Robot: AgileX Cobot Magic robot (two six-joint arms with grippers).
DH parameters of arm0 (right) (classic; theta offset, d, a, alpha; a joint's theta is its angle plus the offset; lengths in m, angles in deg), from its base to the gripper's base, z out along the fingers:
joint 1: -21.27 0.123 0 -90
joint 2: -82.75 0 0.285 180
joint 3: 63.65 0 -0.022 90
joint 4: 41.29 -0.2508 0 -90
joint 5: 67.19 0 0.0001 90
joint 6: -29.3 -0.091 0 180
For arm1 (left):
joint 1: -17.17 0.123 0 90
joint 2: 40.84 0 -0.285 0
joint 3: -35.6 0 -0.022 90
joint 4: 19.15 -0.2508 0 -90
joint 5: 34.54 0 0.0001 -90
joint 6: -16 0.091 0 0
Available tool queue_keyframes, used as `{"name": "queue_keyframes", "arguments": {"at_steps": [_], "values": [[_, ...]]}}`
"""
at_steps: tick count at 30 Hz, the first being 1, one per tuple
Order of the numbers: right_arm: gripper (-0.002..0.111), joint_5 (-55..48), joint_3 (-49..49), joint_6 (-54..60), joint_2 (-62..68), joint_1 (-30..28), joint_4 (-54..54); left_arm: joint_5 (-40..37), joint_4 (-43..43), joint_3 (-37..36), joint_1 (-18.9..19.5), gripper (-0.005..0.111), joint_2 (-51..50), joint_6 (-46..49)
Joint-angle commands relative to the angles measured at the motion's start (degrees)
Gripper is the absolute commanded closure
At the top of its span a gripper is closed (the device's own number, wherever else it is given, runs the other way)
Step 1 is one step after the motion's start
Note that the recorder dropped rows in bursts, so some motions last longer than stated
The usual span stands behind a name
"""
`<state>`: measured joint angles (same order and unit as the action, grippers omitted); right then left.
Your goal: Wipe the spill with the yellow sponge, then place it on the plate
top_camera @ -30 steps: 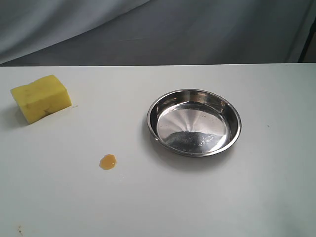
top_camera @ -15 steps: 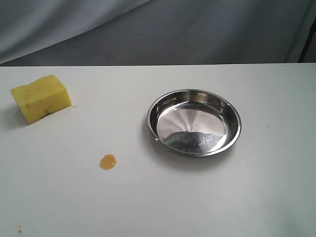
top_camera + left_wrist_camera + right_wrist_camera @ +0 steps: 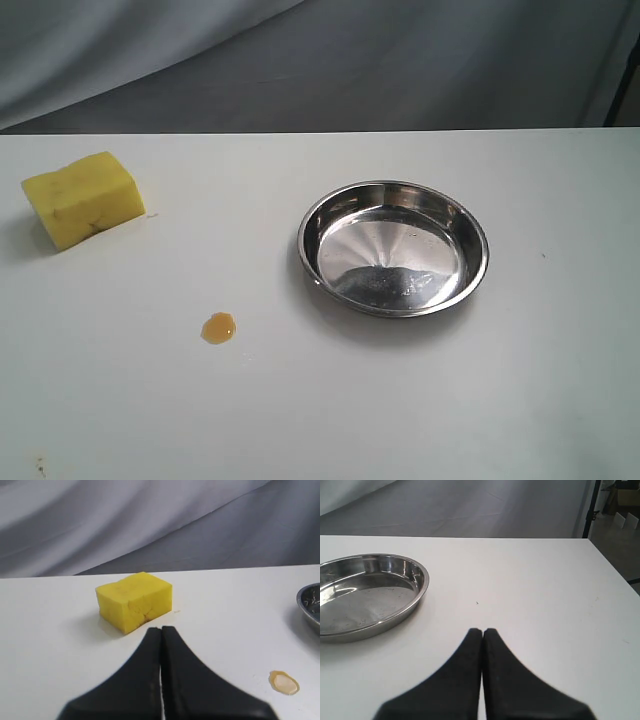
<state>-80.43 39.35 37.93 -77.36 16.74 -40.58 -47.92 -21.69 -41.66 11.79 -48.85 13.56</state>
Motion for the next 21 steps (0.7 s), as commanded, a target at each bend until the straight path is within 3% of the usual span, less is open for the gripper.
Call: {"name": "queue_keyframes", "arguments": {"at_steps": [1, 10, 17, 21], "values": [[0.108, 0.5, -0.2, 0.0, 0.2, -0.2, -0.3, 7.8, 5.3, 0.0, -0.2, 0.107, 0.2, -0.4], [0.108, 0.5, -0.2, 0.0, 0.2, -0.2, -0.3, 26.0, 5.6, 0.0, -0.2, 0.107, 0.2, -0.5], [0.108, 0.5, -0.2, 0.0, 0.2, -0.2, -0.3, 34.9, 5.6, 0.0, -0.2, 0.107, 0.2, -2.7], [0.108, 0.5, -0.2, 0.0, 0.2, -0.2, -0.3, 45.7, 5.6, 0.0, -0.2, 0.107, 0.2, -5.4]]}}
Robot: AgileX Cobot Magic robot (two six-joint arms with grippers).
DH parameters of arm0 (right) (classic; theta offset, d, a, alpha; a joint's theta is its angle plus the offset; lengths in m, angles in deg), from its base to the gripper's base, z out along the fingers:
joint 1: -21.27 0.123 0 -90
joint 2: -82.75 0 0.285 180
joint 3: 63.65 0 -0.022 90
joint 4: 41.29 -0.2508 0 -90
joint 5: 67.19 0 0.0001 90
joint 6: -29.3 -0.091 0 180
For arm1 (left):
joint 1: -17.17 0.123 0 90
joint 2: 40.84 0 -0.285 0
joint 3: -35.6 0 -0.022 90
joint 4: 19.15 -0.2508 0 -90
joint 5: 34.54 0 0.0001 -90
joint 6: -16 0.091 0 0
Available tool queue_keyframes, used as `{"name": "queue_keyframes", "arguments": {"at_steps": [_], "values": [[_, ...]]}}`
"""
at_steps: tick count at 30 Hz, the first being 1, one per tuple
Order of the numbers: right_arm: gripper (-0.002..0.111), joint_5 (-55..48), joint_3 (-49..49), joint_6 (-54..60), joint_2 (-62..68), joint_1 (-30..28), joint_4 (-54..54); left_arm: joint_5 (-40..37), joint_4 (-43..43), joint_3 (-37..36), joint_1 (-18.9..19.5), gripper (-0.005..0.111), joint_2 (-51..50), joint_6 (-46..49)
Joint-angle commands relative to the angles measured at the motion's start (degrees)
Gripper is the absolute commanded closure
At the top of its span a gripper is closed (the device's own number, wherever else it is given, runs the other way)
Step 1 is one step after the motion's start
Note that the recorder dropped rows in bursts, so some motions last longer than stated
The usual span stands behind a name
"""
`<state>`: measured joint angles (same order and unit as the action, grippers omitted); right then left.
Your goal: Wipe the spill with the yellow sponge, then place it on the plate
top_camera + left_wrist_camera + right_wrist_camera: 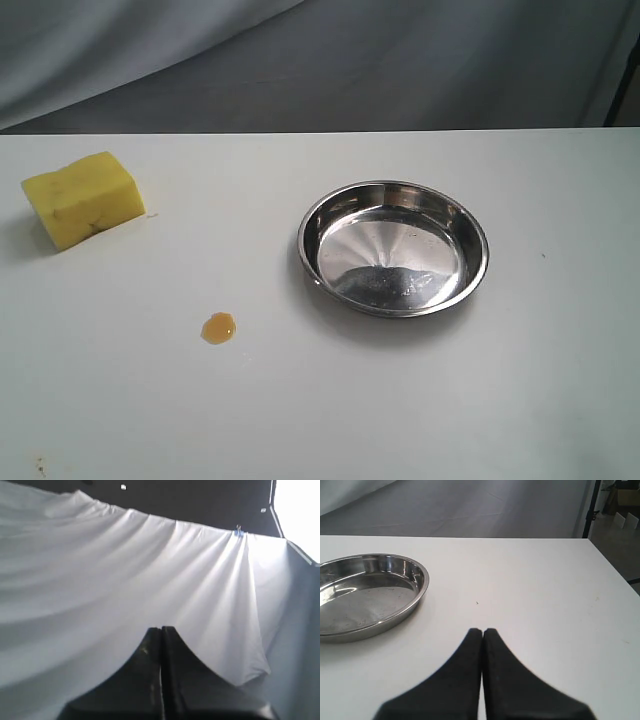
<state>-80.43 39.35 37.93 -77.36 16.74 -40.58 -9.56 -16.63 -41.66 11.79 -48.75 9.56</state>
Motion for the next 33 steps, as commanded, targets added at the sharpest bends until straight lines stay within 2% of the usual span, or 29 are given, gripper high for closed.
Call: {"name": "queue_keyframes", "arguments": {"at_steps": [1, 4, 8, 9, 11, 13, 20, 25, 28, 33], "values": [[0.108, 0.5, -0.2, 0.0, 0.2, -0.2, -0.3, 9.6, 0.6, 0.0, -0.2, 0.107, 0.1, -1.7], [0.108, 0.5, -0.2, 0.0, 0.2, -0.2, -0.3, 13.7, 0.3, 0.0, -0.2, 0.107, 0.1, -4.3], [0.108, 0.5, -0.2, 0.0, 0.2, -0.2, -0.3, 14.1, -4.5, 0.0, -0.2, 0.107, 0.1, -5.4], [0.108, 0.5, -0.2, 0.0, 0.2, -0.2, -0.3, 14.1, -6.1, 0.0, -0.2, 0.107, 0.1, -7.7], [0.108, 0.5, -0.2, 0.0, 0.2, -0.2, -0.3, 15.6, -11.5, 0.0, -0.2, 0.107, 0.1, -18.1], [0.108, 0.5, -0.2, 0.0, 0.2, -0.2, -0.3, 17.8, -15.3, 0.0, -0.2, 0.107, 0.1, -21.8], [0.108, 0.5, -0.2, 0.0, 0.2, -0.2, -0.3, 17.3, -13.3, 0.0, -0.2, 0.107, 0.1, -18.5], [0.108, 0.5, -0.2, 0.0, 0.2, -0.2, -0.3, 15.3, -3.1, 0.7, -0.2, 0.107, -1.6, -17.4], [0.108, 0.5, -0.2, 0.0, 0.2, -0.2, -0.3, 15.7, 2.9, 5.2, -0.2, 0.107, -7.8, -13.9], [0.108, 0.5, -0.2, 0.0, 0.2, -0.2, -0.3, 15.2, 3.6, 16.2, -0.2, 0.107, -20.9, 2.6]]}}
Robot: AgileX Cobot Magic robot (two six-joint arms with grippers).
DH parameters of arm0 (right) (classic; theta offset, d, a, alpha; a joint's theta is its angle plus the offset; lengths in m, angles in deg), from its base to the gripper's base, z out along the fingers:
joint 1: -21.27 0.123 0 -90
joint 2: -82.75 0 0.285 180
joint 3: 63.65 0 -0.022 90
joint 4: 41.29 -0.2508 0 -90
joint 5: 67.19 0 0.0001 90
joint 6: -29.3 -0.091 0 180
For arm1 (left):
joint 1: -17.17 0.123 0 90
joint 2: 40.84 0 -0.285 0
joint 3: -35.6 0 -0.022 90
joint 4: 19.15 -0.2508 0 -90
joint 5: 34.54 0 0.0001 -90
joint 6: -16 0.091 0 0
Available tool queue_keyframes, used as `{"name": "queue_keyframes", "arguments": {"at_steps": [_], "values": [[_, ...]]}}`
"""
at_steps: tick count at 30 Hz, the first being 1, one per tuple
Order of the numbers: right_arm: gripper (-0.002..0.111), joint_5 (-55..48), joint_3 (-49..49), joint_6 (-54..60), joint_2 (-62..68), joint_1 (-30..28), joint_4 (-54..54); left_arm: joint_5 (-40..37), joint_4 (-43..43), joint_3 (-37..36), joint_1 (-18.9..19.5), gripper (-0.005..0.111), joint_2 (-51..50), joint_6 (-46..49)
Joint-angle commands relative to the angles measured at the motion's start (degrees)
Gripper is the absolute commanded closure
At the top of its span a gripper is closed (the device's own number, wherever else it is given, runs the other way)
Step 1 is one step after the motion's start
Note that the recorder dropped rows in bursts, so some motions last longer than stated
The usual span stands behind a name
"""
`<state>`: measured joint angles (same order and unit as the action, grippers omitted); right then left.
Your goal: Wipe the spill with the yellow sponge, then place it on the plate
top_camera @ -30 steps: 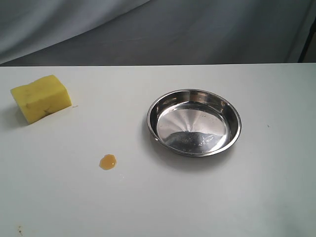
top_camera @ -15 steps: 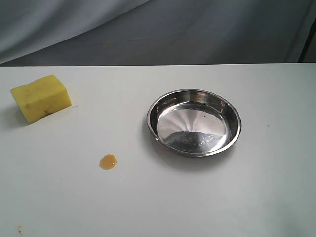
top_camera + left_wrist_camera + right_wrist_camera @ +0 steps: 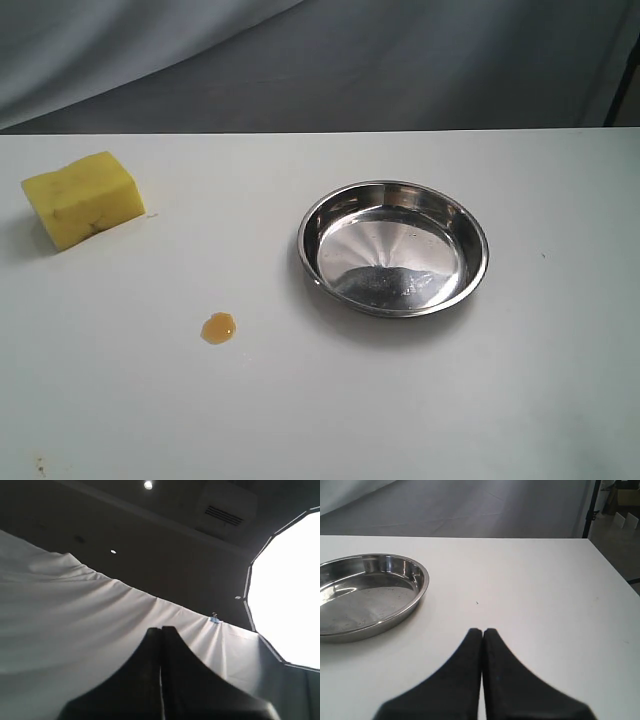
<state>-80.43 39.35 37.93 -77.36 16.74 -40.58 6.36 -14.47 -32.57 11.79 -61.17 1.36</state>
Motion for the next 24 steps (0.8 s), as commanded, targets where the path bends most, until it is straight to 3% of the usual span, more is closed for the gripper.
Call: {"name": "queue_keyframes", "arguments": {"at_steps": [1, 6, 10, 17, 20, 24], "values": [[0.108, 0.5, -0.2, 0.0, 0.2, -0.2, -0.3, -1.2, 2.7, 9.3, -0.2, 0.107, -11.7, 14.1], [0.108, 0.5, -0.2, 0.0, 0.2, -0.2, -0.3, -6.6, 14.5, 18.2, -0.2, 0.107, -25.6, 26.8], [0.108, 0.5, -0.2, 0.0, 0.2, -0.2, -0.3, -13.1, 13.6, 23.0, -0.2, 0.107, -34.1, 32.8], [0.108, 0.5, -0.2, 0.0, 0.2, -0.2, -0.3, -19.1, 12.8, 29.9, -0.2, 0.107, -47.7, 33.5], [0.108, 0.5, -0.2, 0.0, 0.2, -0.2, -0.3, -29.3, 11.2, 36.1, 0.6, 0.107, -53.0, 37.5], [0.108, 0.5, -0.2, 0.0, 0.2, -0.2, -0.3, -51.9, 8.5, 46.8, 2.1, 0.107, -60.3, 39.1]]}}
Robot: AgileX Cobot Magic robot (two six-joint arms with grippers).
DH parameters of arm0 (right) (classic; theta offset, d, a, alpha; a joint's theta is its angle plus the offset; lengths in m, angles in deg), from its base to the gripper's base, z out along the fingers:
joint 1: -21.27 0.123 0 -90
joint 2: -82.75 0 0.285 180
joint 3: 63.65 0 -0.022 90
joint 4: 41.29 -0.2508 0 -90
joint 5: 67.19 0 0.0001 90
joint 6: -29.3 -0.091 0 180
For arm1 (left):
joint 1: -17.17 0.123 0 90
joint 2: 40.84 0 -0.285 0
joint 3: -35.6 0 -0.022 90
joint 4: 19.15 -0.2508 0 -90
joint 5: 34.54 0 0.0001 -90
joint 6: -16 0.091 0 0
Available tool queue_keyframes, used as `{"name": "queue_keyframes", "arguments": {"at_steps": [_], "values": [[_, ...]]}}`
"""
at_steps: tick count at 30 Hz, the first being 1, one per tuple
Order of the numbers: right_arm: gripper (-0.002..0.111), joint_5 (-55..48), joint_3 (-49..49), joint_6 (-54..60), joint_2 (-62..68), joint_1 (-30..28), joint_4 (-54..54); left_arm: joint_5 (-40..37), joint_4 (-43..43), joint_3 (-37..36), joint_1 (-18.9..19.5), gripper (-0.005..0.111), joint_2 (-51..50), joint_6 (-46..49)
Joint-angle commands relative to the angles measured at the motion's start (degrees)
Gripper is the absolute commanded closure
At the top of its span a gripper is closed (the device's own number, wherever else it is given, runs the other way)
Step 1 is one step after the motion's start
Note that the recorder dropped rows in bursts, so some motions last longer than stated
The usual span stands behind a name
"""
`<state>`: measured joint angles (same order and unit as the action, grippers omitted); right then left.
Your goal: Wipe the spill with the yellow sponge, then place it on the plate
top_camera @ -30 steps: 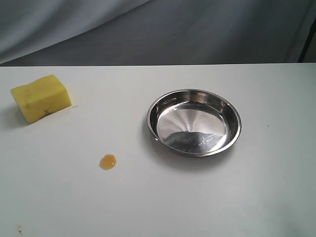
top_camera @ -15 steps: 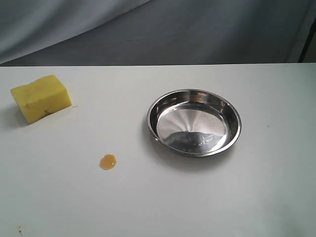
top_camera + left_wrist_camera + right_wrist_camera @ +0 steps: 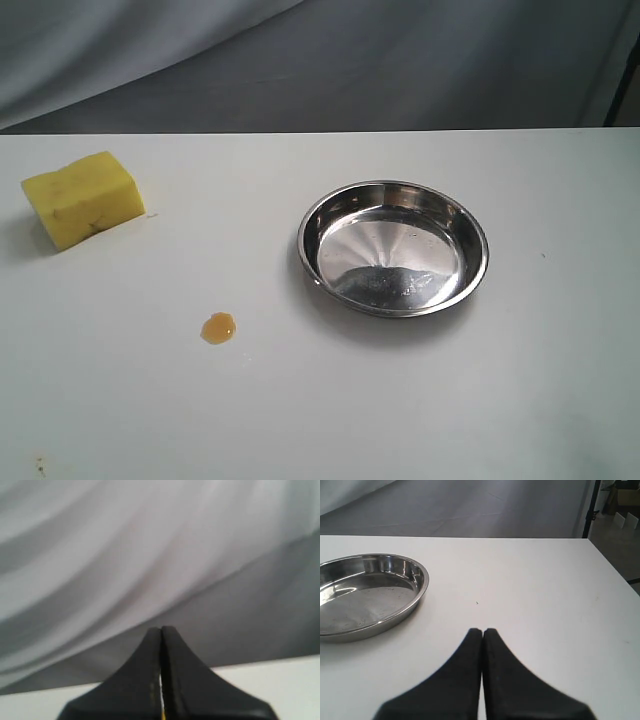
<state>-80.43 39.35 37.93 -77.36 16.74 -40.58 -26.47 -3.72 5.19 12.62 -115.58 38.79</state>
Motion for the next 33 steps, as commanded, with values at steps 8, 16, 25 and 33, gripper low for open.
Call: {"name": "queue_keyframes", "arguments": {"at_steps": [8, 16, 25, 33], "values": [[0.108, 0.5, -0.2, 0.0, 0.2, -0.2, -0.3, -46.4, -2.7, 25.1, 9.1, 0.107, -16.6, 1.2], [0.108, 0.5, -0.2, 0.0, 0.2, -0.2, -0.3, -48.8, -2.7, 27.5, 15.9, 0.107, -27.3, 3.8], [0.108, 0.5, -0.2, 0.0, 0.2, -0.2, -0.3, -38.1, -2.3, 27.5, 15.9, 0.107, -33.1, 10.7], [0.108, 0.5, -0.2, 0.0, 0.2, -0.2, -0.3, -37.3, -2.3, 27.5, 15.9, 0.107, -35.3, 10.7]]}}
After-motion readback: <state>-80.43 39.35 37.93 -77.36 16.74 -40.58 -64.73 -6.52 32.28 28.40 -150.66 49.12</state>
